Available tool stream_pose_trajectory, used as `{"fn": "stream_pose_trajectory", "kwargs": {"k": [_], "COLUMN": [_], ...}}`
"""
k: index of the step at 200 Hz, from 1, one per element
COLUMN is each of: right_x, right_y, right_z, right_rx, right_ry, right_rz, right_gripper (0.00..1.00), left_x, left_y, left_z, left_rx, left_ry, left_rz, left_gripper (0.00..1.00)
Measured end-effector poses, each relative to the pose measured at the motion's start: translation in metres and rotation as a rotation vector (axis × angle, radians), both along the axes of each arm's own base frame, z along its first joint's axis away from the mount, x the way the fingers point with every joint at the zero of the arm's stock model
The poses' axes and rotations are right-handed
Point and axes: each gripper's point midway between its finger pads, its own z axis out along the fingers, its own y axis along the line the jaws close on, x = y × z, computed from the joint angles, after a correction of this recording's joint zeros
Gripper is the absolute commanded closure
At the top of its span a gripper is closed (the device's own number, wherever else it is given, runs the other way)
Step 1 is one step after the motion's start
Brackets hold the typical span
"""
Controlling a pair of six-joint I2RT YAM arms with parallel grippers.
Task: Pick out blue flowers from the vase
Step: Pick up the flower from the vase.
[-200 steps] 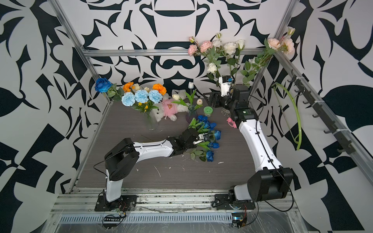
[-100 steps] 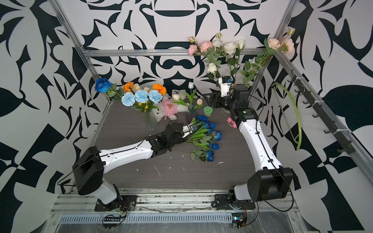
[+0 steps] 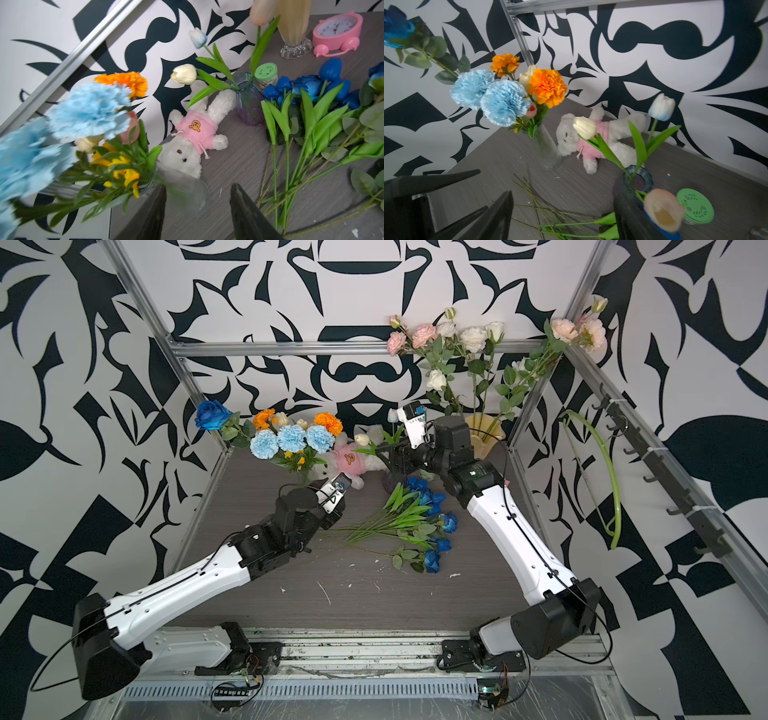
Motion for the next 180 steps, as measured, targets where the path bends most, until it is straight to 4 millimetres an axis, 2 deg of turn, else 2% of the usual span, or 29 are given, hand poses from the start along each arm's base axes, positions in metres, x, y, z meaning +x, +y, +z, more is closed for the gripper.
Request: {"fn": "stream_pose_trajectory", "kwargs": {"k": [23, 50, 80, 114, 148, 180], "right_x": [0.001, 0.012, 0.031, 0.05, 0.067, 0.079], "right_y": [0.023, 0.05, 0.079, 0.105, 0.125, 0.137], "right_z": [-0.007, -0.028, -0.06, -0.091, -0.101, -0.111], "right_rx": [-0.018, -0.038, -0.035, -0.012, 0.041, 0.096], "right_ry": [0.016, 0.073, 0.168, 0.267, 0.332, 0.384], "right_rz": [0.043, 0.092, 0.149, 0.198, 0.222, 0.219], "right_gripper": [0.26, 0.26, 0.26, 0.27, 0.32, 0.34], "left_x": [-0.01, -0.015, -0.011, 0.0, -0.004, 0.005], "left_y": [0.028, 0.059, 0.084, 0.133, 0.176, 0.192], "left_z": [0.018, 0.034, 0.034, 0.032, 0.048, 0.047], "left_rx": [-0.063, -0.114, -0.134, -0.218, -0.346, -0.392], "left_ry": [-0.024, -0.046, -0.035, -0.004, -0.032, -0.018], "left_rz": [0.054, 0.132, 0.214, 0.35, 0.442, 0.486], "left_gripper": [0.43, 0.39, 0.35, 0.34, 0.32, 0.32]}}
